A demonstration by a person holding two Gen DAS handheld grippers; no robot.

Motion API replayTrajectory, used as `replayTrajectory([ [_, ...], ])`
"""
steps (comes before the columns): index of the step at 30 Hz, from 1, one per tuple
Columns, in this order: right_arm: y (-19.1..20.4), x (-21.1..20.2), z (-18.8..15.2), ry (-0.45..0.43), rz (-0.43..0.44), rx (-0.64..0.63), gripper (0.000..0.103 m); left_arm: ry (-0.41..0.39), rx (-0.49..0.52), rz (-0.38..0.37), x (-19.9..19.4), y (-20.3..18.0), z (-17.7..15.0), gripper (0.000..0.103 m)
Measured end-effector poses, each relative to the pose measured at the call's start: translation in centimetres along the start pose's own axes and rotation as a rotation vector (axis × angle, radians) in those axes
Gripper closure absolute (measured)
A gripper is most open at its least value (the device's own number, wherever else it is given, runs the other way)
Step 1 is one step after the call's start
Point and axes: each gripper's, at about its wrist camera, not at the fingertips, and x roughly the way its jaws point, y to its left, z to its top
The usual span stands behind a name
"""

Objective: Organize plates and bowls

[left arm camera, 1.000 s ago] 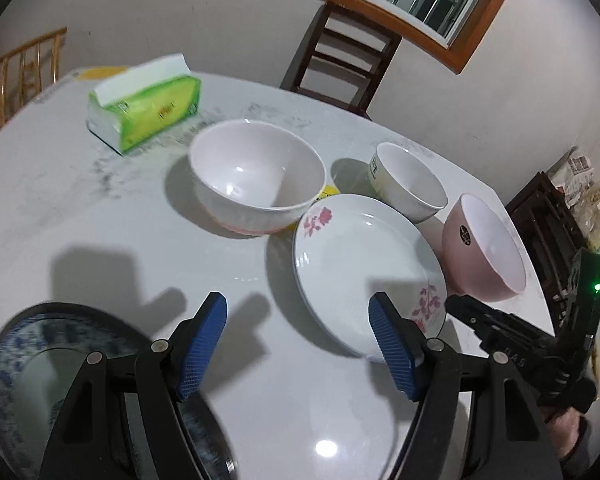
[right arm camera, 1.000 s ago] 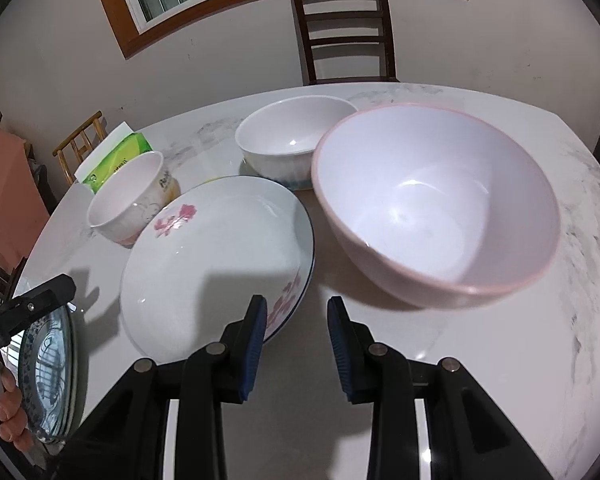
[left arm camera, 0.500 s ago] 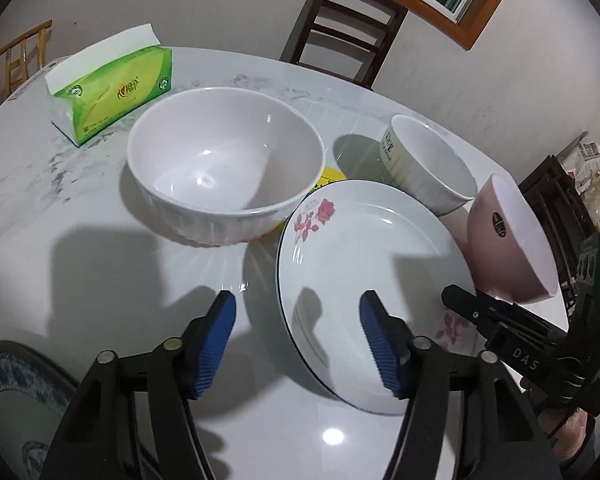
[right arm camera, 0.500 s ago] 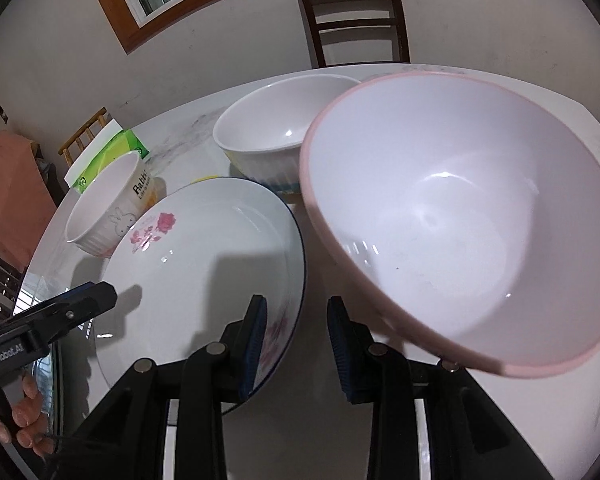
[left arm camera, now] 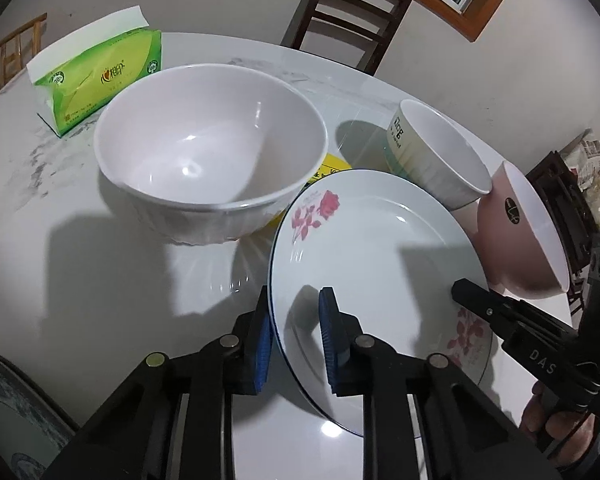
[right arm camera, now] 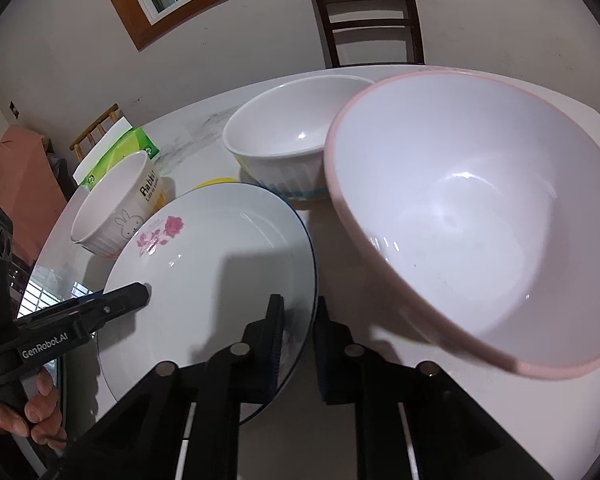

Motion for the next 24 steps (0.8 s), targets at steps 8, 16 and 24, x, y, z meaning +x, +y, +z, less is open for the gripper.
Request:
replayTrajectory([
  [8, 0.6, -1.5, -2.0, 0.024, -0.011, -0.008, 0.089, 0.015, 0.001, -0.004, -1.1, 0.2, -1.5, 0.089],
  [16, 1.7, -3.4, -4.3, 0.028, -0.016, -0.017, 0.089, 0.021, -0.006, -0.011, -3.2, 0.5, -4.1, 0.089],
  [24, 3.7, -5.3, -5.9, 0.019, -0.01, -0.035, 0.089, 0.006, -0.021, -0.008, -5.9, 1.4, -5.9, 0.09],
])
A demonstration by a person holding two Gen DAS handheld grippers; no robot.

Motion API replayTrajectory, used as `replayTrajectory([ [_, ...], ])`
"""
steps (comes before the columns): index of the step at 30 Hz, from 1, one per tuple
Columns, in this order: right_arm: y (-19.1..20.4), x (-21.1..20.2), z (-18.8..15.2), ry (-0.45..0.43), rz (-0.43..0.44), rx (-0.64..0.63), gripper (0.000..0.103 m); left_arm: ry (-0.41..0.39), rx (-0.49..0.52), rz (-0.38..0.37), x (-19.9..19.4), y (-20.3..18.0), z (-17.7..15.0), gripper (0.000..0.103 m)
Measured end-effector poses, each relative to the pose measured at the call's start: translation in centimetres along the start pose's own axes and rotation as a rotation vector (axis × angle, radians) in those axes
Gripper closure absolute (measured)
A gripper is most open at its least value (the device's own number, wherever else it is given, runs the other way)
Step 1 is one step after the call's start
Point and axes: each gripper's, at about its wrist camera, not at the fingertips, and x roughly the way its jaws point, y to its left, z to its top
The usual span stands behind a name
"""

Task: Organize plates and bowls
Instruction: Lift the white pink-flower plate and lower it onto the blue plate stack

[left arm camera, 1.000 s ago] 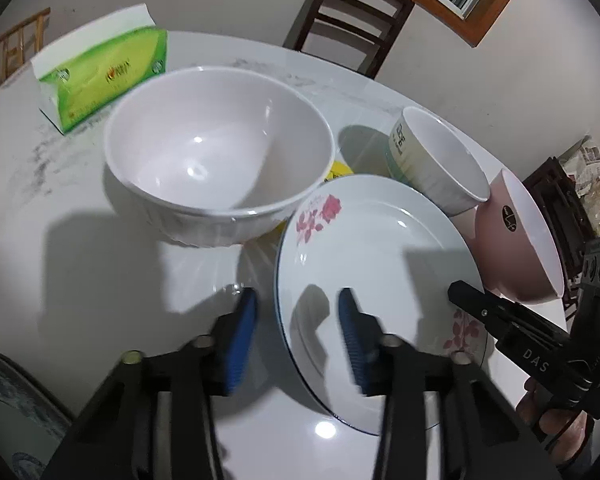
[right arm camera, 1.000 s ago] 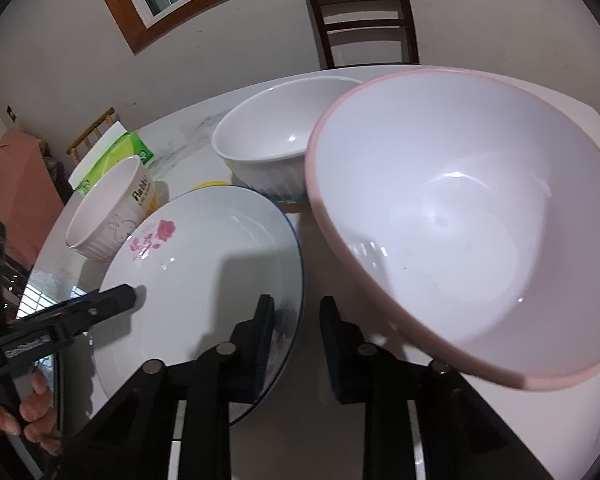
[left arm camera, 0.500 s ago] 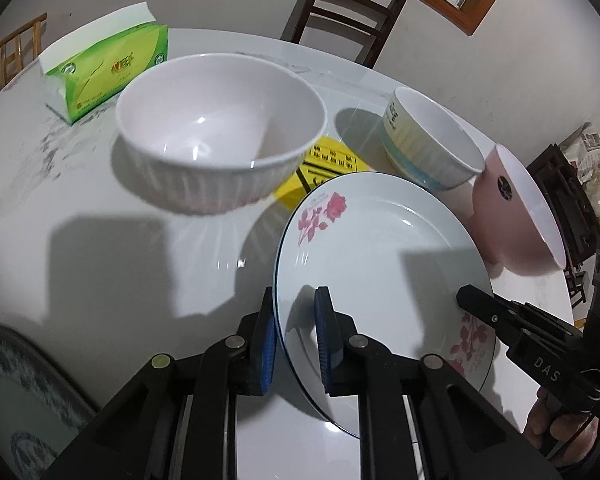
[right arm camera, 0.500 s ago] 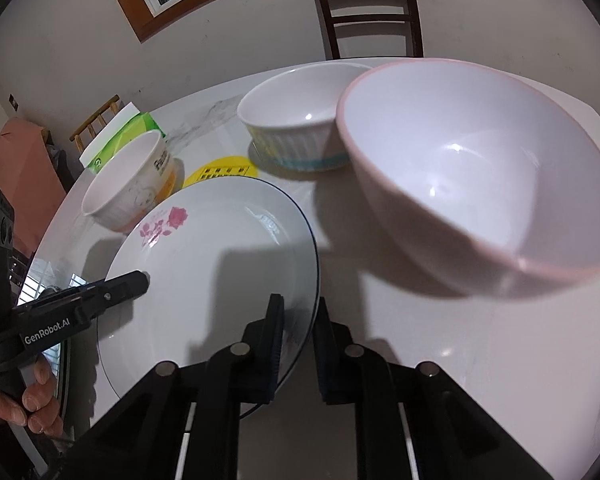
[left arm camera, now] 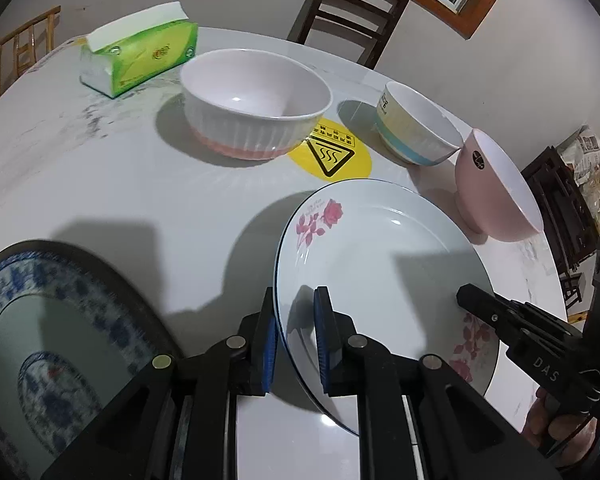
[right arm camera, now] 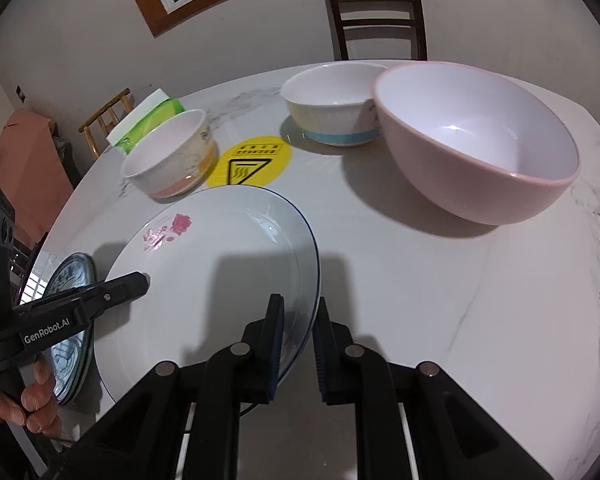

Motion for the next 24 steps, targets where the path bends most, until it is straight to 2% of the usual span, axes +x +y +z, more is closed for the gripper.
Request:
replayTrajectory([
  [14, 5.0, -3.3, -0.5, -0.042, 0.026, -0.072, 0.089, -0.066, -0.037, 0.002, -5.7, 2.8, -1.2, 0.09],
  [24, 10.2, -3.0, -1.0, -0.021, 0.08, -0.129, 0.089, -0.083, -0.086, 0.053, -9.0, 7.0, -2.7, 0.09],
])
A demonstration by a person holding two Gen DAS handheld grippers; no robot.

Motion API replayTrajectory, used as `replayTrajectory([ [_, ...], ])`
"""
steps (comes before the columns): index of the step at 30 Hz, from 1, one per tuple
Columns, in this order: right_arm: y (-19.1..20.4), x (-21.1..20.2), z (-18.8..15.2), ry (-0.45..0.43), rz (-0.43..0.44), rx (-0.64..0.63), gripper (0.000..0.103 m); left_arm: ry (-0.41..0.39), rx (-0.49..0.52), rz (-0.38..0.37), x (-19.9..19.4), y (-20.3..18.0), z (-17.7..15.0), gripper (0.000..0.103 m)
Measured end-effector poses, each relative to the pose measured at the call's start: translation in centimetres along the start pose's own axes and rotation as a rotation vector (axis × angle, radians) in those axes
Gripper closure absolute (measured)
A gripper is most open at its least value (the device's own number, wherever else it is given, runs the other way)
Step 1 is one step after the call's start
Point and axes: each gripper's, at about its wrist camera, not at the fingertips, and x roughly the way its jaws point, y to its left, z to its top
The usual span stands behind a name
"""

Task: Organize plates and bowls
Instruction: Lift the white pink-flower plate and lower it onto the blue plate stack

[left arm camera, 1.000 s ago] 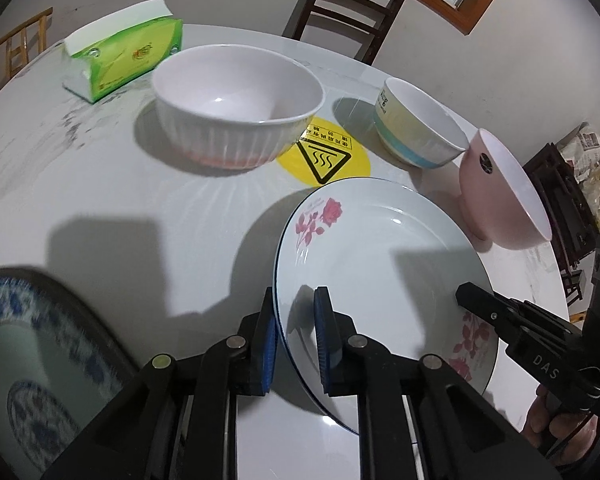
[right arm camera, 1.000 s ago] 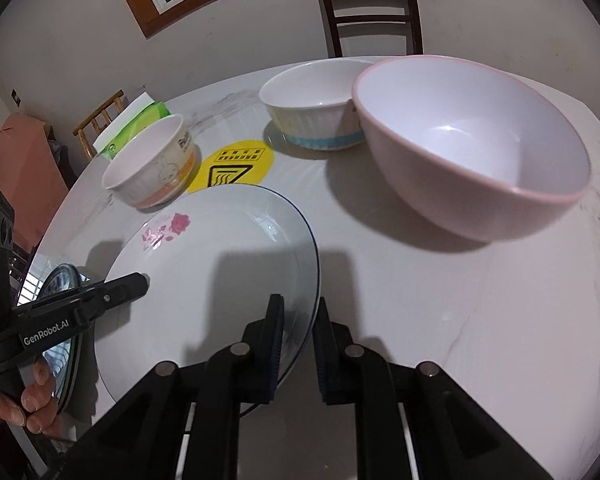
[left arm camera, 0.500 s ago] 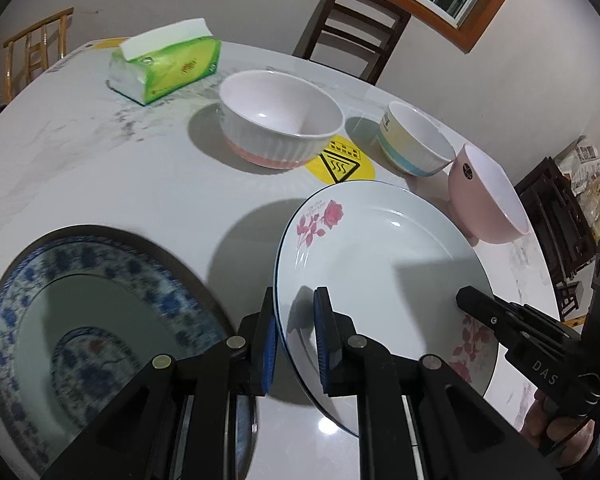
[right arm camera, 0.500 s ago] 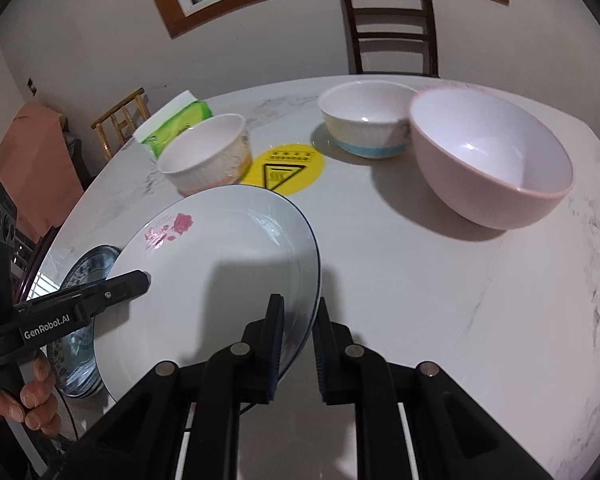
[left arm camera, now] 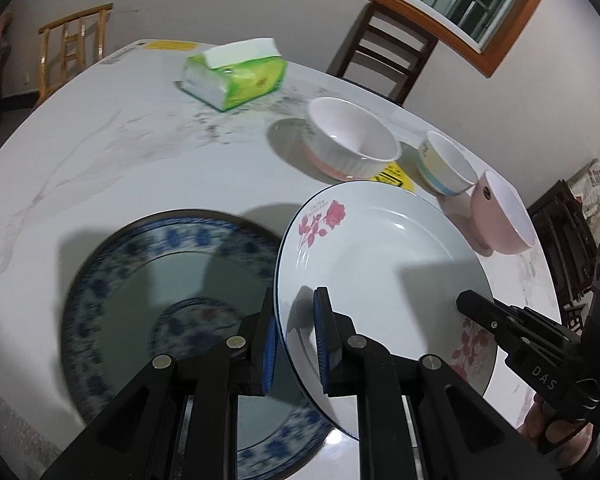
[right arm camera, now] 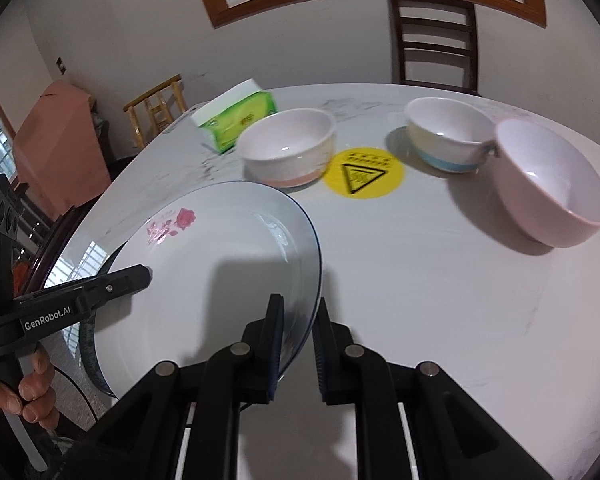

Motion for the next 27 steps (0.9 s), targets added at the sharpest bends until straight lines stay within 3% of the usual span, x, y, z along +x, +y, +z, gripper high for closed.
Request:
replayTrajectory([
  [14, 7.5, 3.7, -0.4, 0.066, 0.089, -0.08, 0.089, -0.001, -0.122, 0.072, -2.8, 7.9, -1.5, 0.09],
  [27, 9.7, 5.7, -0.9, 0.121, 0.109, -0.081, 0.089, 0.017, -0.165, 0.088, -2.6, 10.8, -1.9, 0.09],
])
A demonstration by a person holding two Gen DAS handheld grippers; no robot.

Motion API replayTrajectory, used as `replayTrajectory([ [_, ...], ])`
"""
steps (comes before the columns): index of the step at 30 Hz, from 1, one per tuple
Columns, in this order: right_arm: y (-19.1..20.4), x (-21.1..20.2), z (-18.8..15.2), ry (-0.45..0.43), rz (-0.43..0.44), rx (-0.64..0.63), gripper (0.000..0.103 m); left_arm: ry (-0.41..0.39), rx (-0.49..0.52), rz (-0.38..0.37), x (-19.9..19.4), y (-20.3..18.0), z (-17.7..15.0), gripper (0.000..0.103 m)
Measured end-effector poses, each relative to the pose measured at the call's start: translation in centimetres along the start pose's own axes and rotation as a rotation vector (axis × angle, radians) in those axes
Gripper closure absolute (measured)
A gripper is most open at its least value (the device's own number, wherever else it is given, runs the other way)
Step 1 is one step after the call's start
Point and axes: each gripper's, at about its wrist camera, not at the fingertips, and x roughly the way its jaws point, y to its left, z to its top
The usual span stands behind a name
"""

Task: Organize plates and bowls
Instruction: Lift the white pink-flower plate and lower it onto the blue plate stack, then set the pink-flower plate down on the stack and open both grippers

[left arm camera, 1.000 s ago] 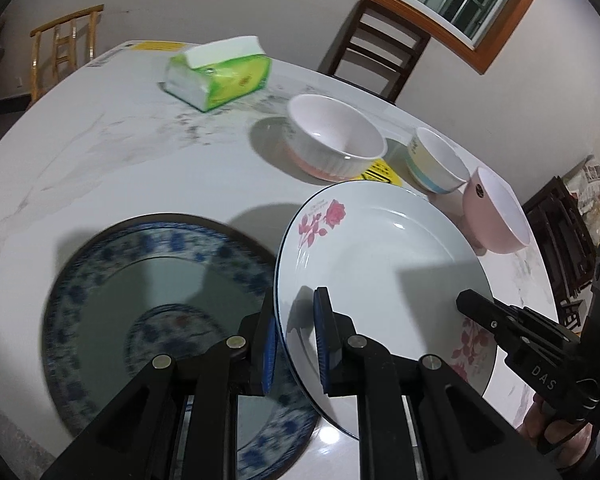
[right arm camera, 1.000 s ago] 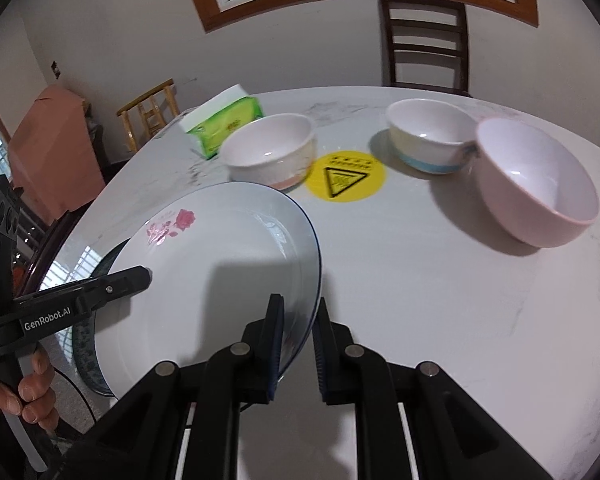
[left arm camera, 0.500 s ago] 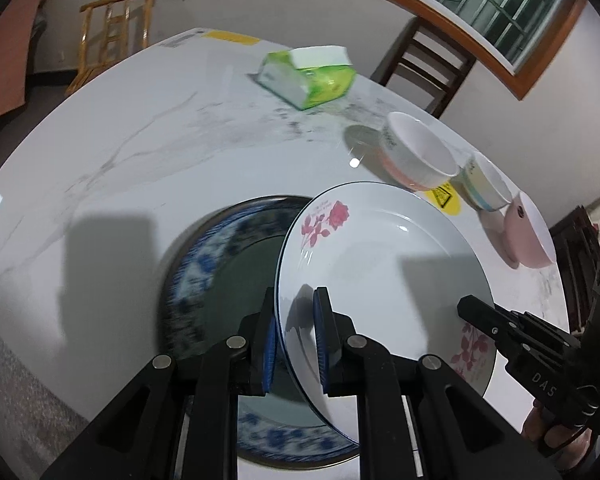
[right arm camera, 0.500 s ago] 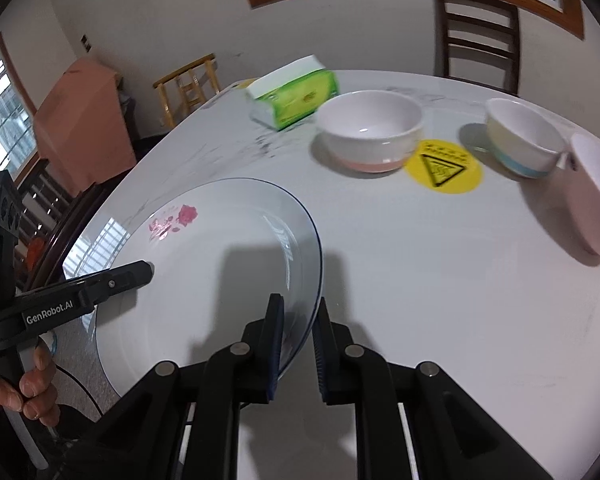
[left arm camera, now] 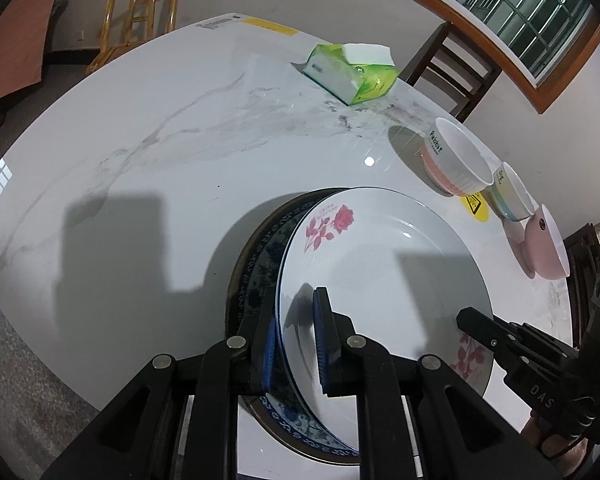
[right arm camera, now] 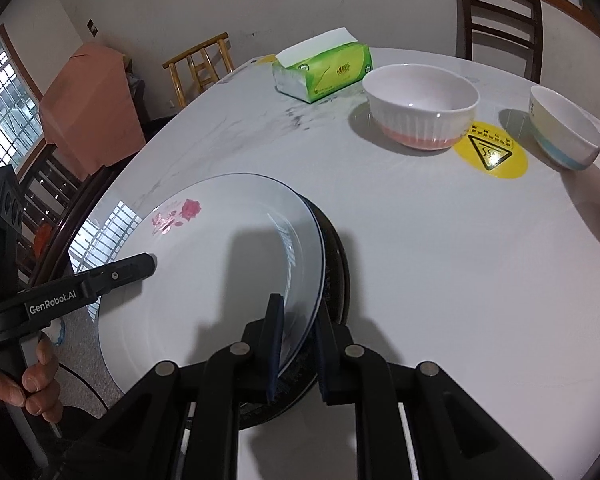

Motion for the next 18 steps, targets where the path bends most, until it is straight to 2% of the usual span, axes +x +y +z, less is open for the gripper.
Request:
replayTrajectory([
  [18, 1.0, 0.9, 0.1, 0.045, -0.022, 0.002, 0.086, 0.021, -0.045, -0.027, 0.4, 1.3, 0.6, 0.09],
])
